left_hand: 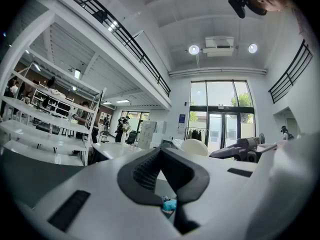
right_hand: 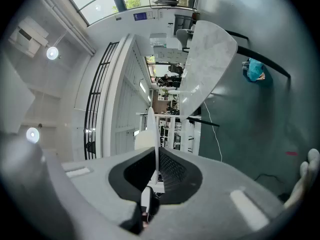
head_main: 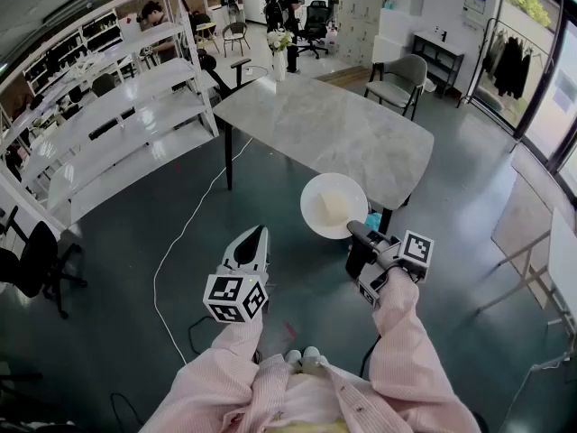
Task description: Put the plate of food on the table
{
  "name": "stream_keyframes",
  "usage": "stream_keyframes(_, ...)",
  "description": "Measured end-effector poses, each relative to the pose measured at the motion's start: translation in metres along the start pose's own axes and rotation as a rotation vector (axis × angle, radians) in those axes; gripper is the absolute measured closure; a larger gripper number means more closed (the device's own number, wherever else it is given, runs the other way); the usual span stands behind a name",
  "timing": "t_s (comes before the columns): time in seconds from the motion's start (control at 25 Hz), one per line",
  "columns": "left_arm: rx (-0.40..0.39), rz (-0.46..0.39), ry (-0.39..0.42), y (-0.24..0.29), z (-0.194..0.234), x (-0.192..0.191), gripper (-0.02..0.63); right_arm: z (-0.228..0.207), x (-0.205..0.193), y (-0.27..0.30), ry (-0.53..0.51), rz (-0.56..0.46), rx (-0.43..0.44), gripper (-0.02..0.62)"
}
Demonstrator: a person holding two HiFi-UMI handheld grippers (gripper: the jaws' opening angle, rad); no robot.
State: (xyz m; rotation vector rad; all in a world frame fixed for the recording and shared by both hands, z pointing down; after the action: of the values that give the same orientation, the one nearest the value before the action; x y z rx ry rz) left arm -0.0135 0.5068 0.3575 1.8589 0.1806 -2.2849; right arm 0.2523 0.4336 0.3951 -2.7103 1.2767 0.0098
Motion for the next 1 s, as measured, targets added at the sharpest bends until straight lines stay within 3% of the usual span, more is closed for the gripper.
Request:
stream_keyframes(0.64,0.035,0.010,0.003,-0.001,-0.014,-0.007,0.615,-0.008,0.008,-0.006,-0.016,0.040,-0.022,0.578)
stream_keyframes(1.0,0.084,0.005,-0.006,0.005,-0.014,-0.021,0.615,-0.027,0.019,0.000,0.027,0.071,-0.003,0.578)
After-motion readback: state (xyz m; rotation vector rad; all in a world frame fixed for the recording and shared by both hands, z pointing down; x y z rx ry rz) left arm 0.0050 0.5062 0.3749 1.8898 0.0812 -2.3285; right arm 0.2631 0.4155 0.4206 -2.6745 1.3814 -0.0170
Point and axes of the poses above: the fingertips, and each gripper's own axes: y forward along the fingers, z to its left, x out of its top, the point moved 7 cm from there along -y, backward along the fingers, and after that the axes turned 5 degrees about x, right-handed, at the moved point
